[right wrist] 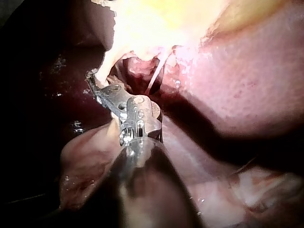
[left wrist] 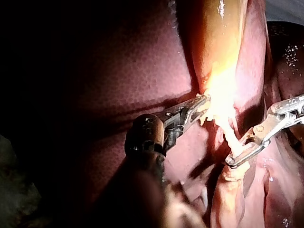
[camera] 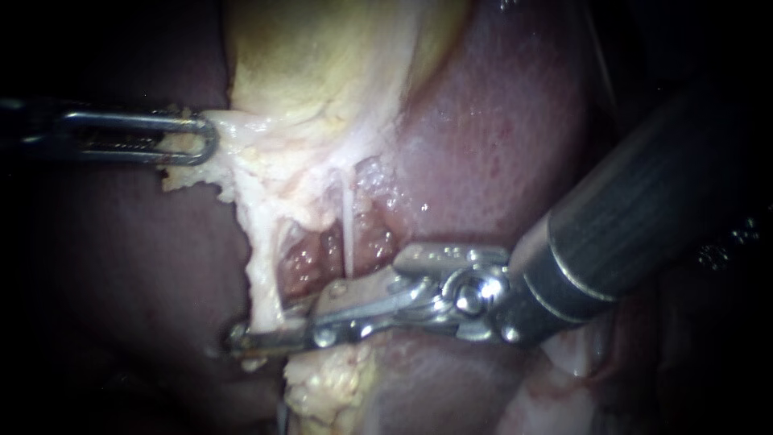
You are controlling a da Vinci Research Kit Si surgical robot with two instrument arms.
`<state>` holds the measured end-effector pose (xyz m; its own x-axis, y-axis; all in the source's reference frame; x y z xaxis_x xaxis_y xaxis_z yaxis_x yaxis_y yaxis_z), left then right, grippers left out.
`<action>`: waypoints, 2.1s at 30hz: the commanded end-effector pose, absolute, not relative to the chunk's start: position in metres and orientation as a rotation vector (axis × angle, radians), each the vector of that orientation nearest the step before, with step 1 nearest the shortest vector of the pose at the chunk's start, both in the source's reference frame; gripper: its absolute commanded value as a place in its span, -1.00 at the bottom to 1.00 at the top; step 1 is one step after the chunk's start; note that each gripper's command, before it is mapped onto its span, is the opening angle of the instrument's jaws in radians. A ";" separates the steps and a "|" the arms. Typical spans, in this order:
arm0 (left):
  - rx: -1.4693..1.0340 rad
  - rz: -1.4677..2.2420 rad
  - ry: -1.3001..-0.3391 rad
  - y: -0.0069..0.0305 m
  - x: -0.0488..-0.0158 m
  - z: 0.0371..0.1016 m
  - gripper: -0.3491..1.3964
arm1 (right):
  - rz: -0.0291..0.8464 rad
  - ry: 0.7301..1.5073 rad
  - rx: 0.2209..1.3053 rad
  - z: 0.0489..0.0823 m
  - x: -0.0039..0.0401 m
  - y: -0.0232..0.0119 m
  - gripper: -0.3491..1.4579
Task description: Going back second clip left tube
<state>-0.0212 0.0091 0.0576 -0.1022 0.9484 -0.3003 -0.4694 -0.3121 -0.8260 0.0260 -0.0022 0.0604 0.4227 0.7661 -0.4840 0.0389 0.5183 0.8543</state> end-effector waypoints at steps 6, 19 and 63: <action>-1.028 1.652 -0.672 0.0091 -0.0211 0.0576 -1.00 | 0.419 1.104 0.873 0.0620 0.0261 -0.0021 -0.11; -1.028 1.652 -0.672 0.0090 -0.0211 0.0575 -1.00 | 0.341 1.222 0.696 0.0682 0.0248 0.0009 -0.06; -1.029 1.653 -0.671 0.0090 -0.0220 0.0582 -1.00 | 0.141 1.161 0.396 0.0570 0.0043 0.0050 -0.06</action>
